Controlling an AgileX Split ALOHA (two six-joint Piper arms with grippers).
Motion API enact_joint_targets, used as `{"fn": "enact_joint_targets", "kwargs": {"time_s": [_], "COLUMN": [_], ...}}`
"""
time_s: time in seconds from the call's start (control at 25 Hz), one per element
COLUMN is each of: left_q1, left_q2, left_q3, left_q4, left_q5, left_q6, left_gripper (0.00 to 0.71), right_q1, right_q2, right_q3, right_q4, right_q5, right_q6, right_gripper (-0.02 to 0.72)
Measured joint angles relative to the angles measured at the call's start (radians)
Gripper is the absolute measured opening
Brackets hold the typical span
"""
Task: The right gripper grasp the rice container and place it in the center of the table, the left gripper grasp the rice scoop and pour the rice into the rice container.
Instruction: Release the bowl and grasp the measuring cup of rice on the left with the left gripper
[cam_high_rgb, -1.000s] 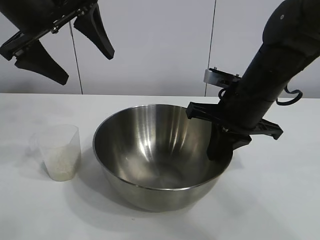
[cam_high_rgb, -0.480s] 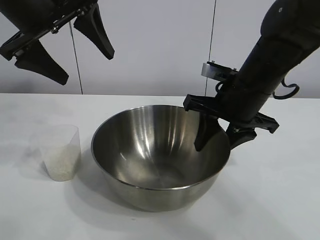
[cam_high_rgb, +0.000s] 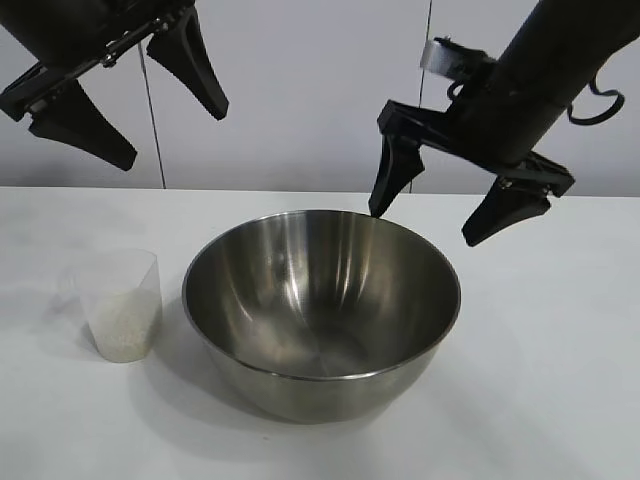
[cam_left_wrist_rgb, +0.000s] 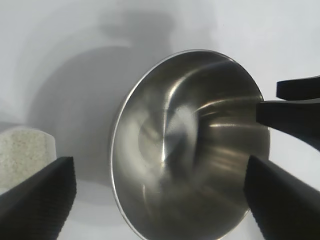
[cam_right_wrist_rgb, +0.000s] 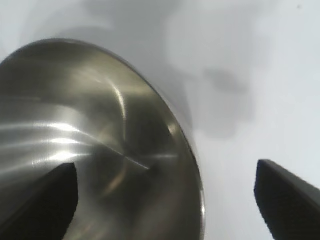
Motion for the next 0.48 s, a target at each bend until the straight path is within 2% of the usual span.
{"fn": "enact_joint_targets", "kwargs": {"time_s": [0.36,0.48], "left_q1": [0.0,0.0], "left_q2": [0.0,-0.008], "left_q3": [0.0,0.0], "left_q4": [0.0,0.001], "left_q5": [0.003,-0.046], "left_q6": [0.034,0.079], "left_gripper": [0.657,0.657], "right_q1": [-0.033,-0.033], "right_q2": [-0.02,-0.02], "right_q3": [-0.001,-0.001], "right_q4": [-0.012,-0.014], "right_q5": [0.039,0.041], "right_q6": [0.003,0.003], "right_gripper": [0.67,0.671]}}
